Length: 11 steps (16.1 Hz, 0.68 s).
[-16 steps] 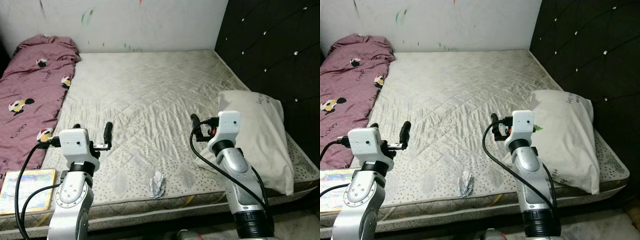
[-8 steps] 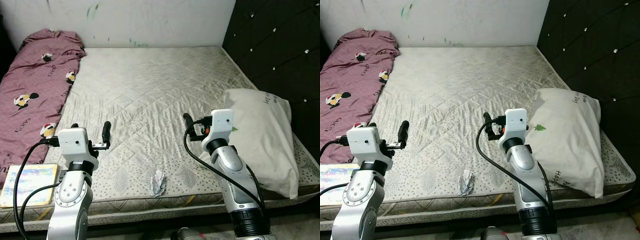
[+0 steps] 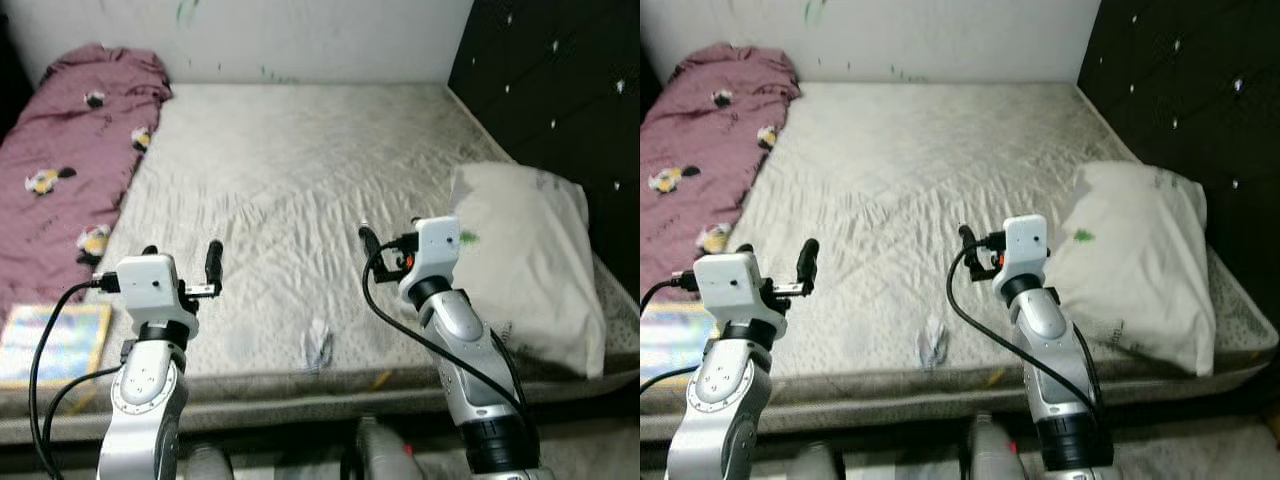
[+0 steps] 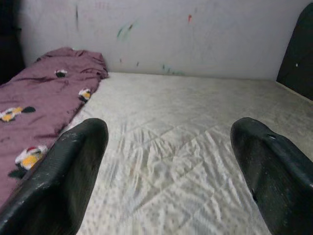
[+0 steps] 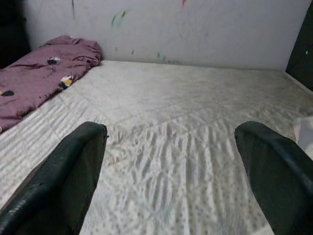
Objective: Clean up the room
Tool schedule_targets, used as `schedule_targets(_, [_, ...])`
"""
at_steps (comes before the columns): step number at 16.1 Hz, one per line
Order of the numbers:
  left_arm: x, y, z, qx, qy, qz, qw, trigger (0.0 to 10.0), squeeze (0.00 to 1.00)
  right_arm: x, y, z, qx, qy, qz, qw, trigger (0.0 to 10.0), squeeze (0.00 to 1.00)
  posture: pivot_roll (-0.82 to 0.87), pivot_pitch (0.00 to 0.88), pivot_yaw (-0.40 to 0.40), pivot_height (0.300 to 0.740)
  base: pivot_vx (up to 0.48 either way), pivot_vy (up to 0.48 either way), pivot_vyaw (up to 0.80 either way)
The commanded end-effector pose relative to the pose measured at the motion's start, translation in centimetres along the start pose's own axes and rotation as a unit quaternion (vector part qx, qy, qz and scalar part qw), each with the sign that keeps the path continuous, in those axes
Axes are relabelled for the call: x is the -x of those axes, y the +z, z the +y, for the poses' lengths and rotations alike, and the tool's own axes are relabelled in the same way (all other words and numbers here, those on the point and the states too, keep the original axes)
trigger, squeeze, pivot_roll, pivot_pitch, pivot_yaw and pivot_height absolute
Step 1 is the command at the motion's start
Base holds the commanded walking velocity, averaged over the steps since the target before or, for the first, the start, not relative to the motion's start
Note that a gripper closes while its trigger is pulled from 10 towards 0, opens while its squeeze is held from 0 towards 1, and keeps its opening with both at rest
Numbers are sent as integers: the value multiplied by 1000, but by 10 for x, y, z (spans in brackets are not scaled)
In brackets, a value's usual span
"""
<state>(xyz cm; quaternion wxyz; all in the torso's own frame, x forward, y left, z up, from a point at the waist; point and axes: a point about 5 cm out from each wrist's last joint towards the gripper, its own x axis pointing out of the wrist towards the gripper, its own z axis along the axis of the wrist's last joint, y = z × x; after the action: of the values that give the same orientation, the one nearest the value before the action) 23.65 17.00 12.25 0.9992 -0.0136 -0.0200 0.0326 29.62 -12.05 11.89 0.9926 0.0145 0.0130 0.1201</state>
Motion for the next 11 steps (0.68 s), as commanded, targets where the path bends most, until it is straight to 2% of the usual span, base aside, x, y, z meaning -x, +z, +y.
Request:
schedule_targets(1, [0, 0, 0, -2, 2, 0, 1000, 10000, 0, -1, 3, 0, 1, 6, -3, 1000, 10000, 0, -8, 4, -32, 610, 0, 0, 0])
schedule_targets(11, [3, -2, 9, 2, 48, 12, 999, 10000, 0, -6, 3, 3, 10, 26, 0, 1000, 10000, 0, 2, 5, -58, 610, 0, 0, 0])
